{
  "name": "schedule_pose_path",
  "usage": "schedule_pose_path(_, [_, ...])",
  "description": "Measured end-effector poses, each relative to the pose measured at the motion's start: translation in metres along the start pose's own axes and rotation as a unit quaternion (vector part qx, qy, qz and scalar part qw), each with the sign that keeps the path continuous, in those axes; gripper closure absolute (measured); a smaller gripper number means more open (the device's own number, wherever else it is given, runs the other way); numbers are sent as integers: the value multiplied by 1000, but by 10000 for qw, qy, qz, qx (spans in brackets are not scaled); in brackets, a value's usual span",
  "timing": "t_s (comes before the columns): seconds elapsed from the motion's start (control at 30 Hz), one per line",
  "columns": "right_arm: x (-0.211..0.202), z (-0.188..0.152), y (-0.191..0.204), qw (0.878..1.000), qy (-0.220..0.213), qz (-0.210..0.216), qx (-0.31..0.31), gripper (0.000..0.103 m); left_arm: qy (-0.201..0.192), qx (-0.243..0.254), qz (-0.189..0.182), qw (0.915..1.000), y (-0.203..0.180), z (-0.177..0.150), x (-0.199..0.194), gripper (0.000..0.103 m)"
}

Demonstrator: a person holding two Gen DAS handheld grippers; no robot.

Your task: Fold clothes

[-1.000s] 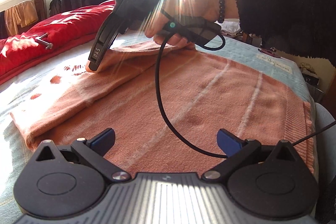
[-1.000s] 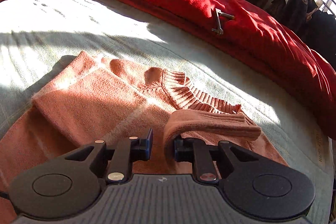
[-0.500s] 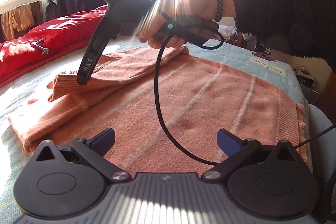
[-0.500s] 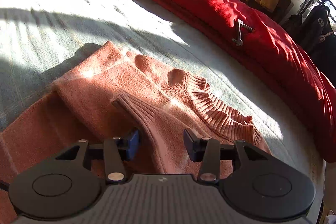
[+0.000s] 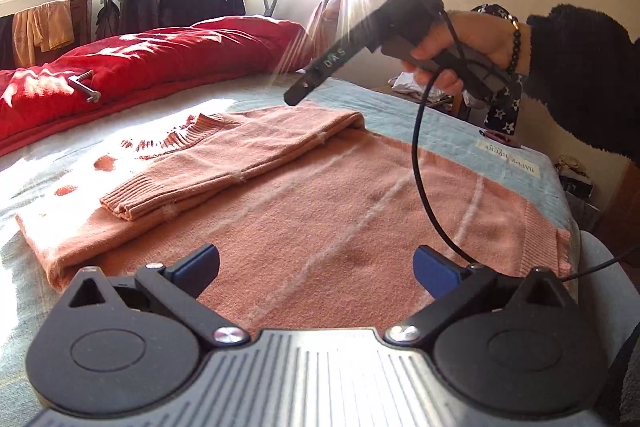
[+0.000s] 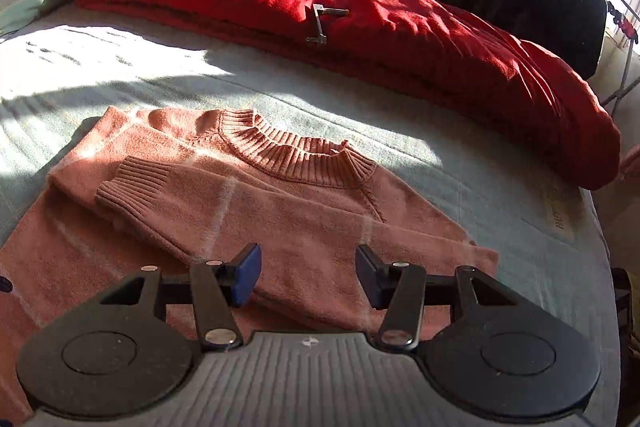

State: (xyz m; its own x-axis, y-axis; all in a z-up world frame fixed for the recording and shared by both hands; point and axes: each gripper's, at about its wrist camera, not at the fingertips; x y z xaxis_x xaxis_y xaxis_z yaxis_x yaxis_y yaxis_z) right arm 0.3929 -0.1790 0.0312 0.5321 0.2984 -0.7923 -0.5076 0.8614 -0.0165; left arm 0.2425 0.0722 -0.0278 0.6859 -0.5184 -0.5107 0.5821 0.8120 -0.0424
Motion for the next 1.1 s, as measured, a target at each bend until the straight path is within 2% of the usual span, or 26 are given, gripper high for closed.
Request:
schedule_pose_path(0.1, [-8,-29,-24,9985,40,-127,536,46,-5,-578,22,9983,16,0,8,1])
schedule_pose_path(0.2, [-15,-55,-37,9963,110,-207,830,42,225,-1439,94,9893,38,1,22,1])
schedule_pose_path(0.27, [-24,-71,-38,9963,11,-187,841,38,388,-2000,113,9790,53,3,31,1])
schedule_pose_path(0.37, [-34,-92,-38,9955,-404,-64,854,30,518,-2713,29,9611,70,8,41,1])
schedule_pose_path(0.43, [-37,-105,-40,9928,-724,42,949,30,574,-3108,47,9487,78,13,50,1])
schedule_pose_path(0.6, [-32,-135,-48,9828,-1359,383,1192,27,719,-3884,111,9186,89,24,77,1])
schedule_pose_path(0.73, [-28,-155,-48,9794,-1612,586,1066,27,642,-4318,546,8980,99,26,93,2])
schedule_pose_path(0.83, [-25,-167,-53,9768,-1684,785,1062,24,623,-4653,639,8807,108,23,103,2])
schedule_pose_path(0.87, [-24,-169,-55,9765,-1658,860,1078,23,575,-4718,672,8773,110,23,105,2])
schedule_pose_path(1.0, [-22,-177,-62,9741,-1709,938,1147,23,553,-4684,812,8781,108,29,106,2])
schedule_pose_path(1.1, [-24,-181,-67,9704,-1764,1030,1285,23,482,-4527,943,8853,105,35,98,2])
Point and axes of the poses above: each gripper's, at about its wrist camera, not at the fingertips, and x roughly the way its jaws point, y to its left, z to its top, and after that the axes turned 12 degrees about z, right-handed
